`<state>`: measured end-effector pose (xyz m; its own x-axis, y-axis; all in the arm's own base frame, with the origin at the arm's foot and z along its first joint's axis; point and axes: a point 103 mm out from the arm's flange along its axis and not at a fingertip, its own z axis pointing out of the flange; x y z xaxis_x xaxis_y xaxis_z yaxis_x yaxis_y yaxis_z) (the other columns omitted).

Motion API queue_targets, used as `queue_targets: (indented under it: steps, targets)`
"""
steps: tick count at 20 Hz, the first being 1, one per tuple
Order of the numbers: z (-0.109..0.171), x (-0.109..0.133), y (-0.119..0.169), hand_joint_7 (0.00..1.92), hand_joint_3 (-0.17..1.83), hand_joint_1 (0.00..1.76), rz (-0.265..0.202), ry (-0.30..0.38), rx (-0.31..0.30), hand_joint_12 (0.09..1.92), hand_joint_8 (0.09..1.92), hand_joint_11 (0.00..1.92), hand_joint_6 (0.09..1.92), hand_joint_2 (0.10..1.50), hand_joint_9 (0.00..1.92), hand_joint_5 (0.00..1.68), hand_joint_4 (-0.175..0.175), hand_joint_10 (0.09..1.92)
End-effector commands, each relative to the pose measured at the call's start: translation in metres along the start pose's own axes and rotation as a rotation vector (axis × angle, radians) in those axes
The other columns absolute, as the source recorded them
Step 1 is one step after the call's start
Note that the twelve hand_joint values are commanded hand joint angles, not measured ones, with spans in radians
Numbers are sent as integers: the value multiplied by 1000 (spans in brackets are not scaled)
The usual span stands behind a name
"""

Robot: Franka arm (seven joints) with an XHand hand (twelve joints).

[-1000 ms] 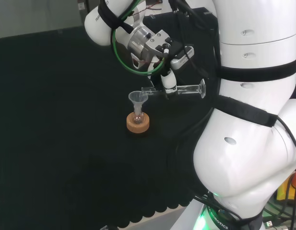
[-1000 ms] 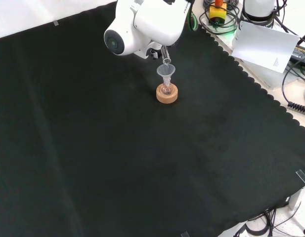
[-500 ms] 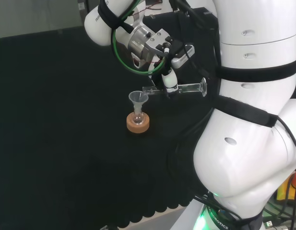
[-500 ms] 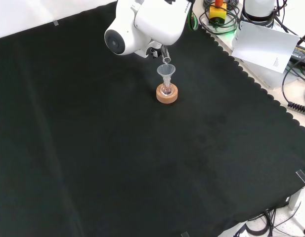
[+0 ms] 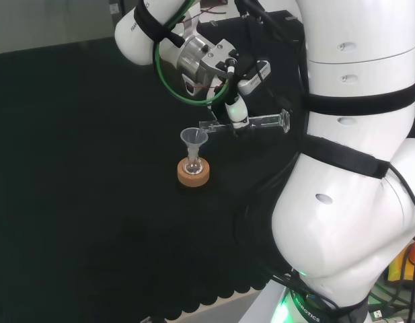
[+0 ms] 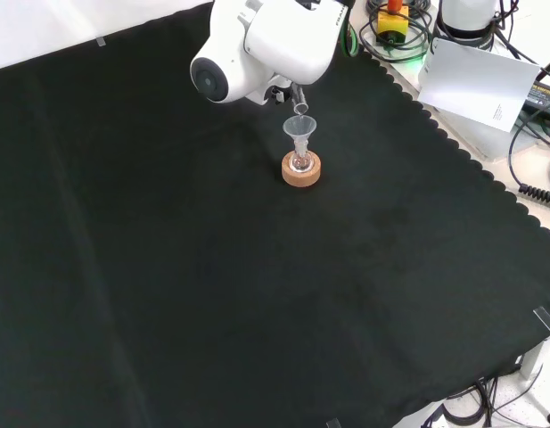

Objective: Pour the water from the graduated cylinder into the round-bottom flask.

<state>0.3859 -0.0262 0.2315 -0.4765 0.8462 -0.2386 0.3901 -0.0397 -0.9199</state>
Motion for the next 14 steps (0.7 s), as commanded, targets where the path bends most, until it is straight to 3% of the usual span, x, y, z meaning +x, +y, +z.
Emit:
queue_targets:
  steps: [1, 14]
  targets:
    - [-4, 3, -1, 956, 1, 1251, 20, -16, 5, 804, 1075, 1140, 1091, 1138, 1334, 917, -175, 218]
    - [-9, 7, -3, 954, 1, 1250, 36, -41, 17, 802, 1078, 1141, 1094, 1139, 1338, 916, -175, 216]
